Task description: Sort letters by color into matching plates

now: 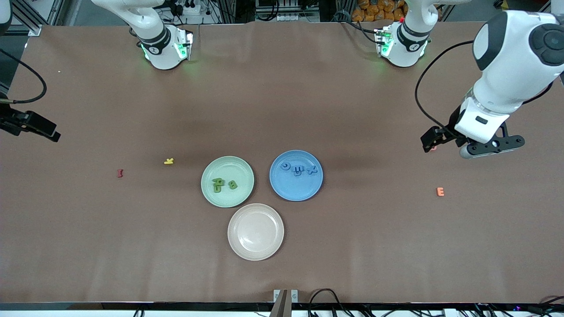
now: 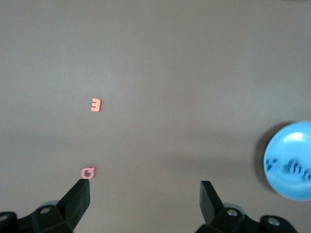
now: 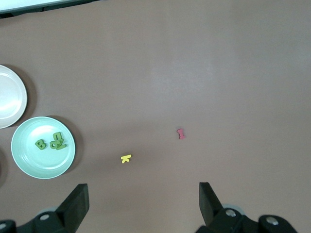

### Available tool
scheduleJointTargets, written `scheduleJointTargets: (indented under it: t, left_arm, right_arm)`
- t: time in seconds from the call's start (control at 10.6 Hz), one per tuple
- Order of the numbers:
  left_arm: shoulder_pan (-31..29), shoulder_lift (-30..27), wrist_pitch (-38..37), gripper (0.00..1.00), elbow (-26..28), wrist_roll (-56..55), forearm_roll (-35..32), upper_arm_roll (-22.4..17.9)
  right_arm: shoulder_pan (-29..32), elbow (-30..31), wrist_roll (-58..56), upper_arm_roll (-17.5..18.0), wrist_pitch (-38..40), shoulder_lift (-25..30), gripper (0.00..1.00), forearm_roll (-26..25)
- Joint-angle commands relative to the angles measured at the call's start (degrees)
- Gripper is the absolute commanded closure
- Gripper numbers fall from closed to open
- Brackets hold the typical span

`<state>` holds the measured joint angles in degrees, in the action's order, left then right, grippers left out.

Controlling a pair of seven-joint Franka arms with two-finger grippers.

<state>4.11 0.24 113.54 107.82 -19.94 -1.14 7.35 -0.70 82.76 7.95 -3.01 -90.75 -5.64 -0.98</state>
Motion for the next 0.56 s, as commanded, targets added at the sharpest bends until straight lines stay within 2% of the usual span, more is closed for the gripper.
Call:
scheduleJointTargets:
  t: [0.0,0.47]
  left_arm:
    - [-0.4,-0.5,-8.0,0.00,-5.3,8.9,0.5,-0.1]
    - [-0.4,-0.7,-18.4,0.00,-13.5,9.7,0.9,-0.1]
  right_arm:
    - [0.6,0.1,0.8,0.4,-0.1,0.9,0.00,-0.5]
    - [0.8,0.0,0.8,0.4,0.0,0.9,0.00,-1.0]
